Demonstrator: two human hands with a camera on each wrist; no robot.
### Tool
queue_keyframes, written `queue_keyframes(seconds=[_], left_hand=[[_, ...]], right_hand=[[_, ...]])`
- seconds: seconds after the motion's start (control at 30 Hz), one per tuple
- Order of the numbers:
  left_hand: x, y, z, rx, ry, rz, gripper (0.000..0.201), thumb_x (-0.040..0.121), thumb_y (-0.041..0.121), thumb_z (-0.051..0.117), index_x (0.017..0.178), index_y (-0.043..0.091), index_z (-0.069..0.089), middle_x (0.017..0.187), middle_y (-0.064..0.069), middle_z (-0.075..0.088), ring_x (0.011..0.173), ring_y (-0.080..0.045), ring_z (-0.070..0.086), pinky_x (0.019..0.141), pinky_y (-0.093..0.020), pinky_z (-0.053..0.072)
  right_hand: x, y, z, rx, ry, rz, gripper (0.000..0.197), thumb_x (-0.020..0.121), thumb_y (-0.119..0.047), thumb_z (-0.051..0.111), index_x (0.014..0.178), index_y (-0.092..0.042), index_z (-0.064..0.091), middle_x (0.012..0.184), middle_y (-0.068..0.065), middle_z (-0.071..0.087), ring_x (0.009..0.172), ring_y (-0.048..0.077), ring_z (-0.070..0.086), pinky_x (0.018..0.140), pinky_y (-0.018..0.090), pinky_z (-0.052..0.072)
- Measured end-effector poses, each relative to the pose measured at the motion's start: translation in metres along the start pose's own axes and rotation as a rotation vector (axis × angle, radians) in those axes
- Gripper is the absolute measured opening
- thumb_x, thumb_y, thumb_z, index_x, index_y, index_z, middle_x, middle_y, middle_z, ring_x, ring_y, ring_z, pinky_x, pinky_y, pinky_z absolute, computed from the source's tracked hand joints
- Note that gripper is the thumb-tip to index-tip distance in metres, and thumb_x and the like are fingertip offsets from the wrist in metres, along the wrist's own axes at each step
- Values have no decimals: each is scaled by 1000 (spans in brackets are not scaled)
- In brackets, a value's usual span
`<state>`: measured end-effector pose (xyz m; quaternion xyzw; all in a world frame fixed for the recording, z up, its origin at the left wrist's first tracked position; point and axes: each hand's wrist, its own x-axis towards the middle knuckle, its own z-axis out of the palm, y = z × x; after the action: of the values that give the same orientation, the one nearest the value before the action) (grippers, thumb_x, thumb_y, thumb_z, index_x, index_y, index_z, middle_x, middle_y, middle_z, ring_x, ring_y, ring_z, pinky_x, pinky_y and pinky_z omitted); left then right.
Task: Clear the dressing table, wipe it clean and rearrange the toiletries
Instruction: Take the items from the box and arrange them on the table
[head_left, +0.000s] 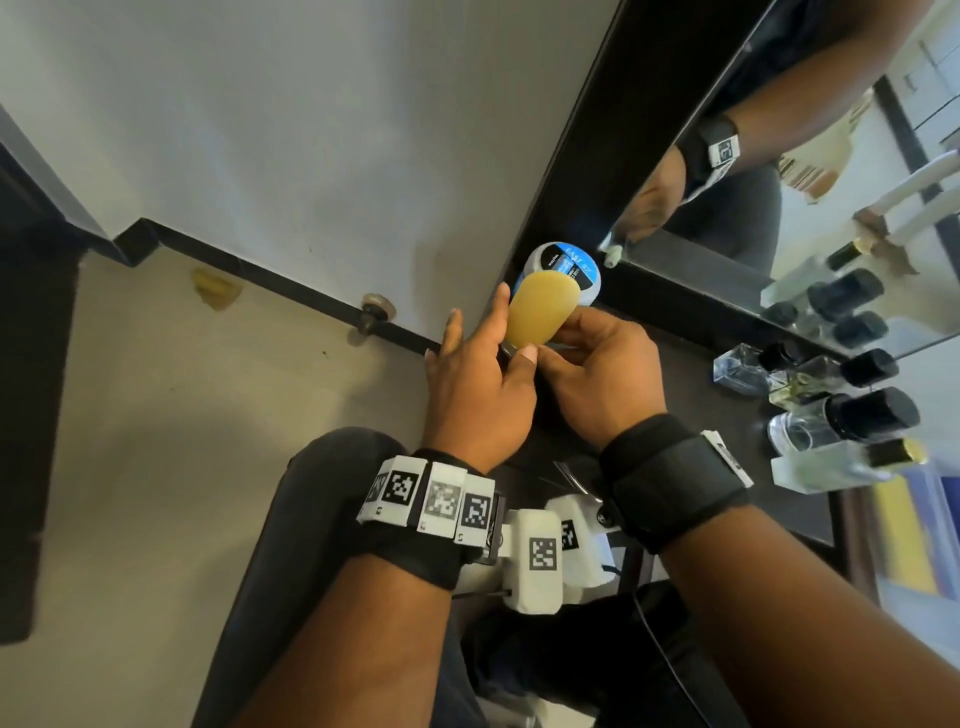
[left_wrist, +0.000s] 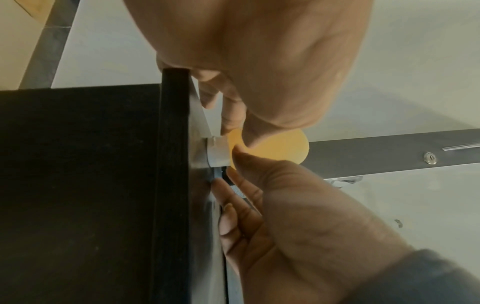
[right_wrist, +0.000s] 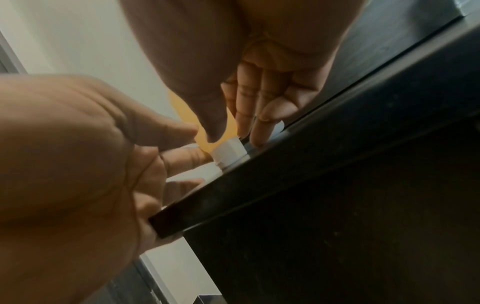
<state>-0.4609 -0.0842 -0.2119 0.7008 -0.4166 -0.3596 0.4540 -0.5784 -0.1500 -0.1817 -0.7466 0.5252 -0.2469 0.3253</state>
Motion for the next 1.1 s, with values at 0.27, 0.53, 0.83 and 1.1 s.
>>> queue_keyframes(seconds=[0.27,0.53,0.83,1.1], left_hand=[[-17,7,3,-44,301,205,106,82,58,66,167,31,7,172,-10,26,162,-31,4,128,-53,20],[-75,41,38,-145,262,711,33,93,17,73,125,14,67,126,1,69,120,-24,67,105,-48,52],[-79,99,94,993,-446,176,103,83,82,58,162,22,31,159,-12,46,146,-37,42,112,-48,41],[-58,115,123,1447,-536,235,58,100,70,38,105,20,68,123,-14,68,113,-36,64,87,-41,49]], right_hand=[[-23,9,-27,58,34,77,32,83,-33,85,112,-27,74,96,-10,76,85,-2,72,83,21,59],[-95,48,-104,115,112,81,21,84,-36,84,101,-32,73,84,-8,75,75,10,73,77,37,64],[-159,112,-225,-493,-12,69,28,94,-39,69,117,-23,74,99,-5,76,88,14,71,85,33,57],[-128,213,-342,-993,-140,646,20,78,-34,67,85,-15,66,80,4,61,78,31,60,71,32,50]])
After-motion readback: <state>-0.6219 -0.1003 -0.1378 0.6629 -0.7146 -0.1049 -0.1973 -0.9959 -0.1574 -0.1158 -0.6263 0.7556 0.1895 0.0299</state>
